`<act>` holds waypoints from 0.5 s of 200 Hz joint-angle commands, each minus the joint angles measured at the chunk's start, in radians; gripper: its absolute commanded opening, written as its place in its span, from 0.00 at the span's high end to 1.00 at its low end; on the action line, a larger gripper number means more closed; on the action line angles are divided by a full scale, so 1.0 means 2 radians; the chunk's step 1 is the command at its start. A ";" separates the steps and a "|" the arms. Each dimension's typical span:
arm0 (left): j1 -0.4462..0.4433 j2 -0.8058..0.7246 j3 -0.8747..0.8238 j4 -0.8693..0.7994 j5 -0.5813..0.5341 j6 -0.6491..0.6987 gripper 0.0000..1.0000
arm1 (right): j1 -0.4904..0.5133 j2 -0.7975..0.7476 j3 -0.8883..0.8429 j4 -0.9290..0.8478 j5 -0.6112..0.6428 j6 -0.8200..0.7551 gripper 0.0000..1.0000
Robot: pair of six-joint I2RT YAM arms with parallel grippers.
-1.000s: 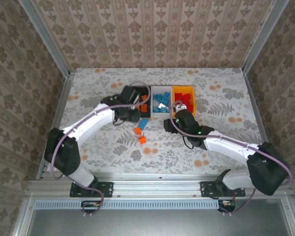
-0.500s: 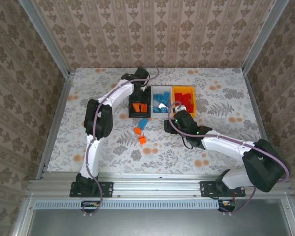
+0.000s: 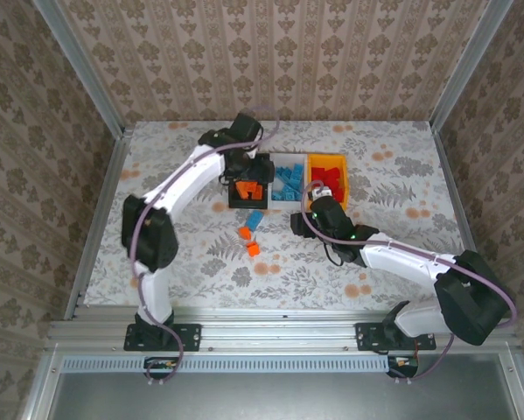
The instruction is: Sort the legos into containers by color
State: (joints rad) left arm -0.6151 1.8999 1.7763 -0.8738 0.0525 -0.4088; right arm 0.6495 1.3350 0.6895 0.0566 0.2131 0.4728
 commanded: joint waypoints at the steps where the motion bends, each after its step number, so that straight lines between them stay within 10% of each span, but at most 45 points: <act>1: -0.026 -0.077 -0.120 0.056 -0.006 -0.043 0.13 | -0.002 -0.014 -0.006 0.004 0.002 0.005 0.34; 43: -0.078 -0.156 -0.334 0.148 -0.042 -0.196 0.00 | -0.002 -0.018 -0.010 0.003 0.015 0.008 0.34; 100: -0.116 -0.115 -0.390 0.212 -0.074 -0.270 0.01 | -0.002 -0.019 -0.011 0.002 0.019 0.007 0.33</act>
State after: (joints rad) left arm -0.8303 1.6226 0.9905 -0.5510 -0.0444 -0.8482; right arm 0.6495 1.3190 0.6765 0.0566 0.2291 0.4759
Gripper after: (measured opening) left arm 0.996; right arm 0.670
